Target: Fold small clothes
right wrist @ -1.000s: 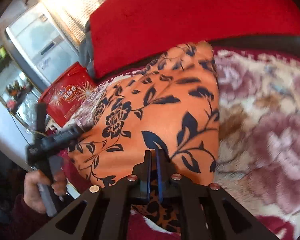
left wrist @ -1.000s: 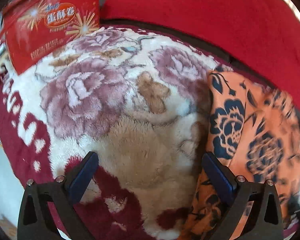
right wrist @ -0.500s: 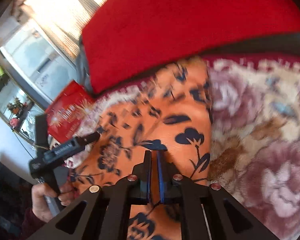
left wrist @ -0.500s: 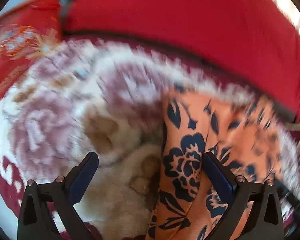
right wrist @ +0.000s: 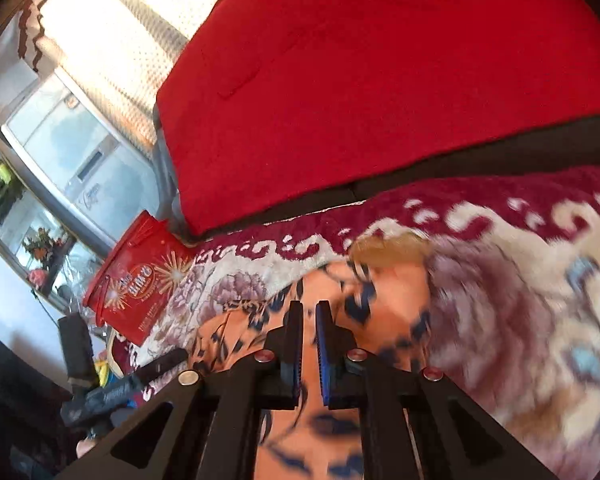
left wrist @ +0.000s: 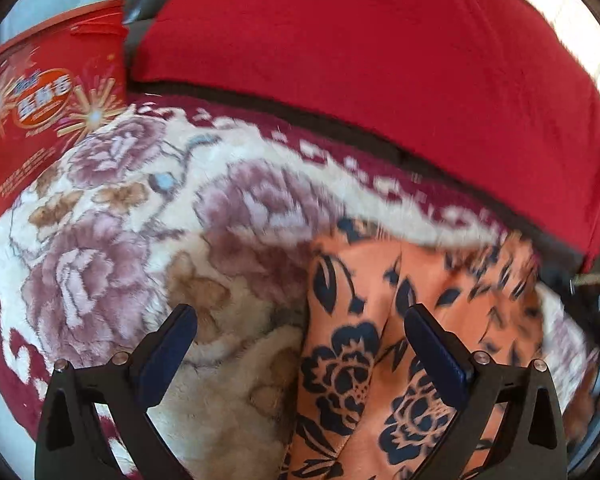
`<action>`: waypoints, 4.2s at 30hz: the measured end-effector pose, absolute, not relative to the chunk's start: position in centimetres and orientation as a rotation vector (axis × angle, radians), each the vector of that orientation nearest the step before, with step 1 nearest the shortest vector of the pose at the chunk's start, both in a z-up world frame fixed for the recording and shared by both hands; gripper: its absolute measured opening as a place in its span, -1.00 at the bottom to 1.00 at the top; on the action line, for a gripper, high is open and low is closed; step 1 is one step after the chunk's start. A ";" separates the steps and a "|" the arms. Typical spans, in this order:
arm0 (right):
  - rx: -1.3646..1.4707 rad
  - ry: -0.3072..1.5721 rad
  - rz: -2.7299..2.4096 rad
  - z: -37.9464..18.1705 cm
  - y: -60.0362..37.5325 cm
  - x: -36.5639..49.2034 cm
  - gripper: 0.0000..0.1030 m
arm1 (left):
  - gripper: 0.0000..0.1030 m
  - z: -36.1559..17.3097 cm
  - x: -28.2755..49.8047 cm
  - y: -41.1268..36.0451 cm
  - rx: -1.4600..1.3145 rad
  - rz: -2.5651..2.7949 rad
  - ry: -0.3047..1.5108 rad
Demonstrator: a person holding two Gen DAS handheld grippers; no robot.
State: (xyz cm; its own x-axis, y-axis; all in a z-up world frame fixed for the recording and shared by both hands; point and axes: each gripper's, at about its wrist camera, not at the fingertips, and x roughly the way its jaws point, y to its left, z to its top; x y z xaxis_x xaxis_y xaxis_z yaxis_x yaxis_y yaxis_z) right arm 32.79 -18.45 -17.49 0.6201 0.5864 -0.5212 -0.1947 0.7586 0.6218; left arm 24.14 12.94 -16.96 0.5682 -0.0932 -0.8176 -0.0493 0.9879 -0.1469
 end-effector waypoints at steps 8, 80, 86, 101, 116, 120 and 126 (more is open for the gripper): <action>0.598 0.879 0.423 -20.5 -19.3 35.5 -0.85 | 1.00 -18.6 24.3 13.9 -0.149 0.026 1.031; 0.838 0.796 0.527 -22.2 -22.0 19.4 0.57 | 1.00 -18.3 16.6 12.9 -0.124 -0.106 0.908; 0.842 0.820 0.539 -23.0 -21.5 20.1 0.57 | 1.00 -20.4 17.9 13.7 -0.284 -0.209 1.052; 1.009 0.820 0.594 -25.8 -21.4 22.3 0.57 | 1.00 -23.6 19.2 14.7 -0.713 -0.485 1.130; 0.829 0.801 0.525 -24.7 -17.6 23.0 -0.15 | 0.46 -23.6 19.5 10.3 -0.634 -0.443 1.104; 0.802 0.768 0.536 -23.6 -17.1 22.4 -0.20 | 0.06 -21.9 18.8 8.9 -0.581 -0.465 1.026; 0.710 0.686 0.562 -21.0 -17.2 20.9 -0.23 | -0.20 -20.0 18.4 5.4 -0.540 -0.535 0.962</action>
